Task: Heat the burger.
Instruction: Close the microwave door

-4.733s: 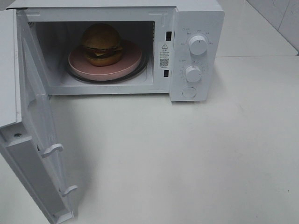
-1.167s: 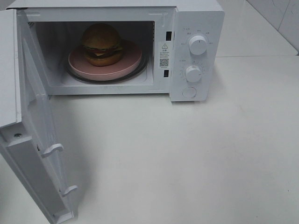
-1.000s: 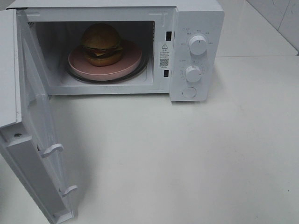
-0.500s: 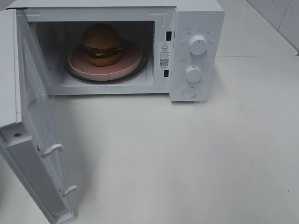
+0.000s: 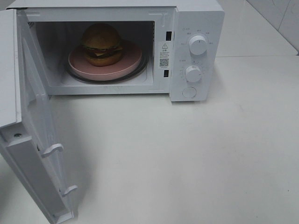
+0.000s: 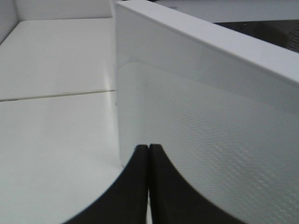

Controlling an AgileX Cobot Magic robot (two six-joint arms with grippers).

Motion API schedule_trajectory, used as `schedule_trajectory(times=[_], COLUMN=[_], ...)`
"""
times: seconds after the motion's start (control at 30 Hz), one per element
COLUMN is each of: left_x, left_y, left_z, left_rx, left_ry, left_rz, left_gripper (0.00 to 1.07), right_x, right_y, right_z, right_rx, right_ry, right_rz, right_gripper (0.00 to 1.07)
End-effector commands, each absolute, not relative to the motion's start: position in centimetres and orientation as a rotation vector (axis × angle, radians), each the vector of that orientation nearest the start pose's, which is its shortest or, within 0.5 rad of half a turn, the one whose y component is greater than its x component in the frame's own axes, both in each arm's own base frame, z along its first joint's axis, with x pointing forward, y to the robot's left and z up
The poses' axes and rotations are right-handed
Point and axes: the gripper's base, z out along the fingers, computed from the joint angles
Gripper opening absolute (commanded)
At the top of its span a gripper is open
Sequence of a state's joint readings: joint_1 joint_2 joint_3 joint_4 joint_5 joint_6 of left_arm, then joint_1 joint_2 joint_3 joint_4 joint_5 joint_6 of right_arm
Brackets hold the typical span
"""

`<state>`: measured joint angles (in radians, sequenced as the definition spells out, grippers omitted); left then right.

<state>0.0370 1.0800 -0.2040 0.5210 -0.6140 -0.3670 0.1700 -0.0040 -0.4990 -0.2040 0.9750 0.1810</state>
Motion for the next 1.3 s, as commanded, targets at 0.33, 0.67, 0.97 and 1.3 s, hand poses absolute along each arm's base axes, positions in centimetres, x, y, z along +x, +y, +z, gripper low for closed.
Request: schedule_trajectory(times=[0.33,0.67,0.97,1.3], left_x=[19.3,19.2,19.5,21.1], left_y=[-3.9,-6.2,-7.5,-10.8], left_z=[18.7,18.6,18.8,18.6], left_rx=[0.361,0.397,0.357,0.395], left_ry=[1.772,1.756,1.744,1.753], left_rz=[-0.391,-0.404,-0.392,-0.460], left_gripper=[0.00,0.00,0.00,0.00], right_x=[-0.4,-0.4,-0.4,-0.4], right_y=[-1.6,-1.6,-1.6,-1.6], right_z=[28.5,28.5,28.5,28.5], right_rx=[0.012,0.012,0.012,0.012], right_ry=[1.910,1.910,1.910,1.910], right_rz=[-0.008,-0.008,-0.008,-0.008], right_gripper=[0.74,0.74,0.74,0.74])
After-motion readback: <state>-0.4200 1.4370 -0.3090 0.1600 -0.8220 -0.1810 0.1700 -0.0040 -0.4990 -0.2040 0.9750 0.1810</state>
